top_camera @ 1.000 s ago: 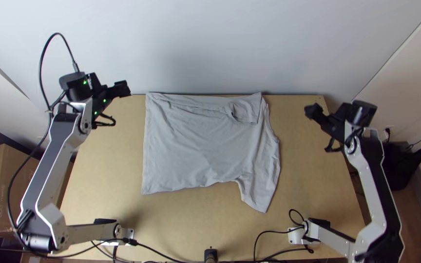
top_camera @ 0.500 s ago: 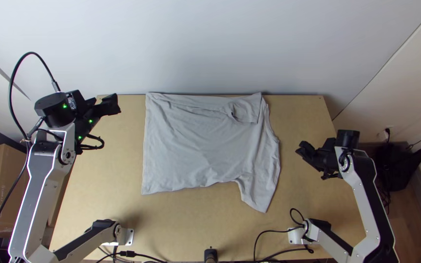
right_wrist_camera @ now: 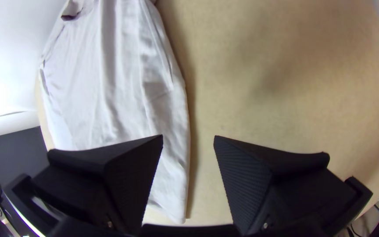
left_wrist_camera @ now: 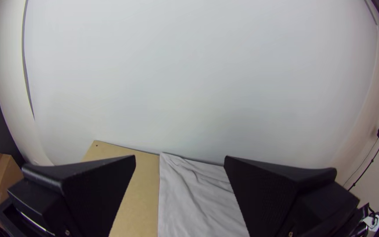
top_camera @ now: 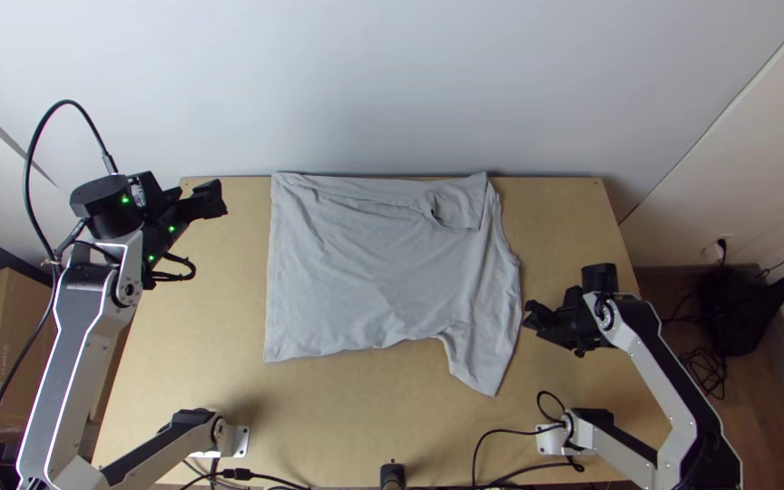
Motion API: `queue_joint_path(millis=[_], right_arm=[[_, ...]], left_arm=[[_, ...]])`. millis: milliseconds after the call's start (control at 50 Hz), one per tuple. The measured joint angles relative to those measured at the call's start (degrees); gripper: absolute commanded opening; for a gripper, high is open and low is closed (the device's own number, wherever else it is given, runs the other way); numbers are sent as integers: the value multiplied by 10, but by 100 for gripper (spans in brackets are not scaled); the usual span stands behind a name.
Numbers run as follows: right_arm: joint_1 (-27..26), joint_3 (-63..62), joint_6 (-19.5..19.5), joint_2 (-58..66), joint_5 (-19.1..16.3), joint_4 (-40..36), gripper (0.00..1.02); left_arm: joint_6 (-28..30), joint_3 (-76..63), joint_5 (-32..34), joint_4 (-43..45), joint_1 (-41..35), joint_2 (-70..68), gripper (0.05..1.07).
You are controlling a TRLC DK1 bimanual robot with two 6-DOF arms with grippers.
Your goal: Fold the t-shirt
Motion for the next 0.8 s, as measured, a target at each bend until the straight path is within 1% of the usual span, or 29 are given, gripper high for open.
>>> queue_joint_path(millis=[220,360,540,620,720,760,780,800], right_arm=[[52,-21,0,12,0,-2,55],[64,-28,0,43,-2,-2,55],[72,-31,0,69,-4,17,54],[81,-29,0,74,-4,20,54],[96,-25,0,84,-4,26,54],[102,-23,0,87,-4,29,47],[104,-23,0,88,-4,30,42],[106,-22,0,89,-5,32,35]], left_arm=[[2,0,0,0,0,0,102],[9,-1,0,-2,0,0,102],[15,-4,0,-11,1,-1,102],[28,-4,1,-27,1,-2,102],[67,-8,18,-79,-2,-5,102],[85,-14,20,-99,-6,-8,102],[95,-19,21,-105,-8,-10,102],[104,-24,22,-111,-8,-13,102]])
